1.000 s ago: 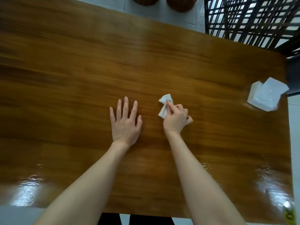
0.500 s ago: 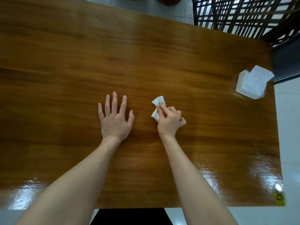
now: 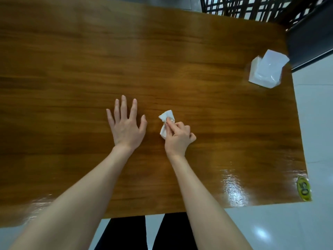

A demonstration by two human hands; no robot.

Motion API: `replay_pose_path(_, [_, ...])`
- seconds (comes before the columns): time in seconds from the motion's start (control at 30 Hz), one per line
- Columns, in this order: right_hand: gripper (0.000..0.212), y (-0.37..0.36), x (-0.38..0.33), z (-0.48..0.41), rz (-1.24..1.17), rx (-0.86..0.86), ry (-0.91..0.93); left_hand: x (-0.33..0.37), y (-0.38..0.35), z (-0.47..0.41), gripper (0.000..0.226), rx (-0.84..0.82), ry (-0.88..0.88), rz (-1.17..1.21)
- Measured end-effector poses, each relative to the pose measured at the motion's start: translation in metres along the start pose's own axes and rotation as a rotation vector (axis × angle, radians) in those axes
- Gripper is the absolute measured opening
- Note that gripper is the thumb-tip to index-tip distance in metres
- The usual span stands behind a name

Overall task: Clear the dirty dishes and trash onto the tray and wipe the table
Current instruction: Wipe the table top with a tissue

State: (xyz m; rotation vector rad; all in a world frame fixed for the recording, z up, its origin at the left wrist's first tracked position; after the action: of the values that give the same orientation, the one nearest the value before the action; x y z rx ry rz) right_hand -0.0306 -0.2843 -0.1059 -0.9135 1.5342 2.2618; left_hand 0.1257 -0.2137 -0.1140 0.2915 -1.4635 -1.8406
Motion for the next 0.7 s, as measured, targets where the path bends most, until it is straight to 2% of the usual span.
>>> replay_pose_path(0.1, [0.022, 0.021, 0.024, 0.001, 0.024, 0.025, 0.001, 0.029, -0.014, 0.022, 0.063, -0.022, -0.049, 0.022])
replay_pose_path(0.37, [0.024, 0.144, 0.164, -0.011, -0.079, 0.257, -0.344, 0.095, -0.06, 0.073, 0.061, -0.076, -0.13, -0.092])
replay_pose_path(0.43, [0.025, 0.149, 0.174, -0.009, -0.108, 0.244, -0.373, 0.108, -0.065, 0.081, 0.06, -0.068, -0.116, -0.085])
replay_pose_path(0.5, [0.025, 0.139, 0.168, 0.0, -0.104, 0.168, -0.309, 0.13, -0.072, 0.091, 0.059, -0.061, -0.109, -0.057])
replay_pose_path(0.6, [0.025, 0.115, 0.15, 0.024, -0.035, 0.022, -0.12, 0.162, -0.084, 0.108, 0.059, -0.067, -0.1, -0.051])
replay_pose_path(0.7, [0.023, 0.123, 0.155, 0.028, 0.003, -0.03, -0.033, 0.176, -0.096, 0.119, 0.059, -0.08, -0.08, -0.071])
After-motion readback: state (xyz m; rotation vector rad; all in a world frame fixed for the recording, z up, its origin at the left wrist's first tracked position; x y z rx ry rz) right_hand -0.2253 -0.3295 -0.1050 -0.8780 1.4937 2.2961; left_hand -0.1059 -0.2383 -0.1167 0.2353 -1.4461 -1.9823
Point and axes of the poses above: each hand's wrist, its own z-axis away from the middle knuckle, its own y-axis out of the back of the hand, x = y × z, the point moved 6 cm from there along -z, towards the middle knuckle, and after that the axes turned 13 degrees about -x, right-handed, at the moved point
